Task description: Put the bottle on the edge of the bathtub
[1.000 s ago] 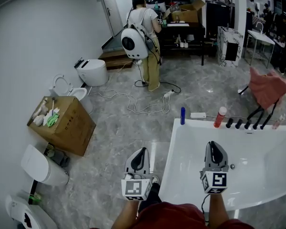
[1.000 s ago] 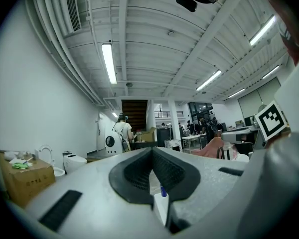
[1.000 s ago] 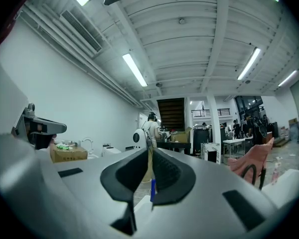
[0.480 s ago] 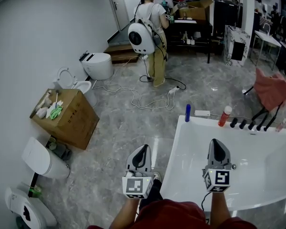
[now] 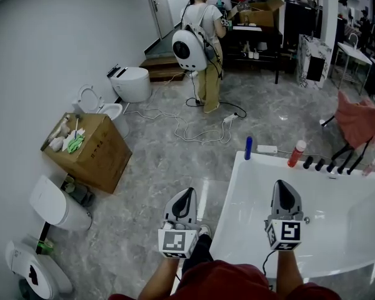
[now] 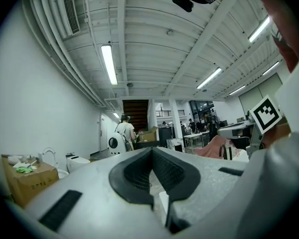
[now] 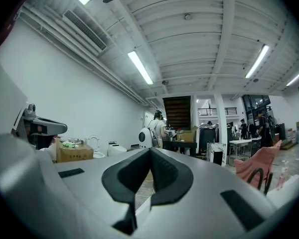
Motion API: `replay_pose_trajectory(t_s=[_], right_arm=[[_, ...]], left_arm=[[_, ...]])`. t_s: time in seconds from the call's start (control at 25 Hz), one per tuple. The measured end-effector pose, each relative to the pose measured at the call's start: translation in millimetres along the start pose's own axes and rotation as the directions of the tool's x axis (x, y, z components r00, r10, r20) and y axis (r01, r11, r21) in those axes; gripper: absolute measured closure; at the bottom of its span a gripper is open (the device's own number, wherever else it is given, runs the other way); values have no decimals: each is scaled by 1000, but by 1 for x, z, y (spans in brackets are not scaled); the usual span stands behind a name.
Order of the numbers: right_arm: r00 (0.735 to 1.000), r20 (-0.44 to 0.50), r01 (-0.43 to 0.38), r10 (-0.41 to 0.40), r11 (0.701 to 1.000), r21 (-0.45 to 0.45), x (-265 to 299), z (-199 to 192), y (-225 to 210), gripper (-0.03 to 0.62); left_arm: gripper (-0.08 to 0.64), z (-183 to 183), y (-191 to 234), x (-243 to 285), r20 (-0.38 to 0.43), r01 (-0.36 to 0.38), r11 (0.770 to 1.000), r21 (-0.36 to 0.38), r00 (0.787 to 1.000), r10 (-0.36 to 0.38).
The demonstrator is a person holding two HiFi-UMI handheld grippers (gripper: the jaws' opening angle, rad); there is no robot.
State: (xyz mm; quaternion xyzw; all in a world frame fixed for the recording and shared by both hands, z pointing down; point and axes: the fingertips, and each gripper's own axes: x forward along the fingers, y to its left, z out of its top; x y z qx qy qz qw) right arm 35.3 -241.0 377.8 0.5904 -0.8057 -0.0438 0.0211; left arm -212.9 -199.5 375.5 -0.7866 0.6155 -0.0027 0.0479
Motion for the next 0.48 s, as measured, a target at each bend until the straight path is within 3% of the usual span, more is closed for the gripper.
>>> replay_pose_trajectory(t_s=[0.48], right_arm=[[1000, 0, -15, 15, 1000, -9, 9, 9, 5, 594]], left_arm=[[554, 5, 16, -1, 6, -39, 999, -16, 999, 39]])
